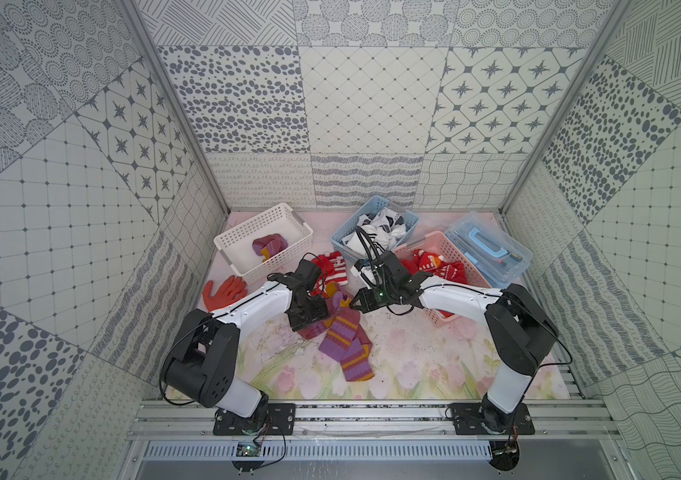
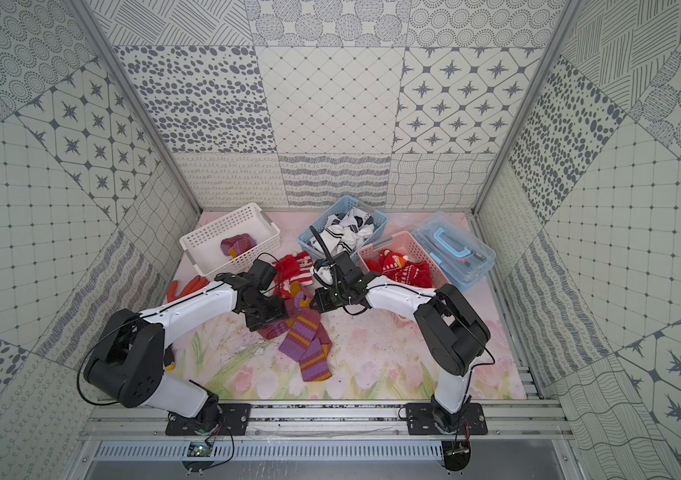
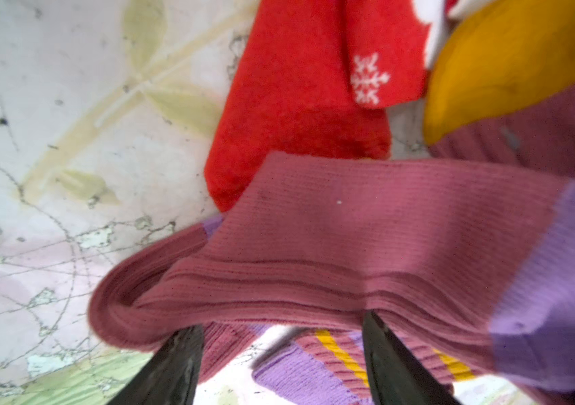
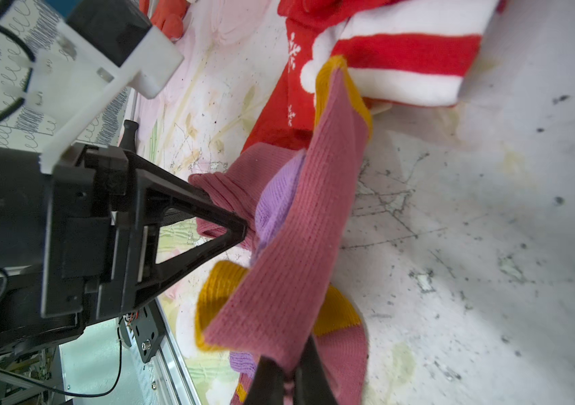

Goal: Sort the socks into the basket by color
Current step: Pick up the sock from the center of the board.

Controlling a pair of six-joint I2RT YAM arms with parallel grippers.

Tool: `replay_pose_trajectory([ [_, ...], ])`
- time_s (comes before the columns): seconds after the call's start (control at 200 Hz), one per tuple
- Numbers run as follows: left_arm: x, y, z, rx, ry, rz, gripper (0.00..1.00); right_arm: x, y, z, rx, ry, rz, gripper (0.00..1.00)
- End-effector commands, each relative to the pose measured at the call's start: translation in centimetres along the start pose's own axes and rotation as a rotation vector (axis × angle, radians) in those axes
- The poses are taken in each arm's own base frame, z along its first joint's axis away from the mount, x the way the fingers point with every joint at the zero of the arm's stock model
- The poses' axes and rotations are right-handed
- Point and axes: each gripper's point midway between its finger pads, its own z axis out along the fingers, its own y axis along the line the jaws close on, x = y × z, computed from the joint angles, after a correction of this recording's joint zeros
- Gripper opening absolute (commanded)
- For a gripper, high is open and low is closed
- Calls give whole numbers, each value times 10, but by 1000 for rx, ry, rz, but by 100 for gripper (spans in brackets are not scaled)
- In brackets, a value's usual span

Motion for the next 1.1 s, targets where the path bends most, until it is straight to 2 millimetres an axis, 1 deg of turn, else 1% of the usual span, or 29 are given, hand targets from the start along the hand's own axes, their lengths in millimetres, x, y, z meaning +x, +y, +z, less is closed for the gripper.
replay_pose_trajectory([
  [0.0,9,28,3,-146,17,5,73,-5,0,-11,-7,-33,5,0],
  [0.16,16,36,4,-209,27,11,76,-3,-9,-11,9,-23,31,0],
  [0.295,21,38,18,-234,54,15,76,-3,-12,-12,6,-25,39,0],
  [0.37,24,38,25,-250,73,30,75,-3,-12,-12,1,-25,42,0],
  [0.445,27,38,29,-259,86,42,70,-4,-13,-14,-4,-29,46,0],
  [0.495,30,39,32,-268,92,51,65,-5,-14,-16,-5,-32,49,0],
  [0.52,32,40,33,-269,98,53,60,-6,-15,-17,-5,-34,52,0],
  [0.54,33,41,35,-269,102,52,55,-6,-15,-18,-6,-37,52,0],
  [0.64,40,43,42,-271,117,53,24,-9,-17,-22,-14,-47,59,0],
  [0.755,42,40,42,-265,111,69,1,-12,-18,-25,-18,-53,58,0],
  [0.815,40,36,36,-257,93,82,0,-12,-17,-25,-23,-51,56,0],
  [0.88,37,29,25,-248,62,102,0,-12,-17,-25,-24,-43,51,0],
  [0.965,31,16,1,-217,12,126,0,-12,-17,-25,-27,-36,49,0],
  [1.095,21,-6,-44,-131,-71,150,0,-10,-19,-23,-26,-21,51,0],
])
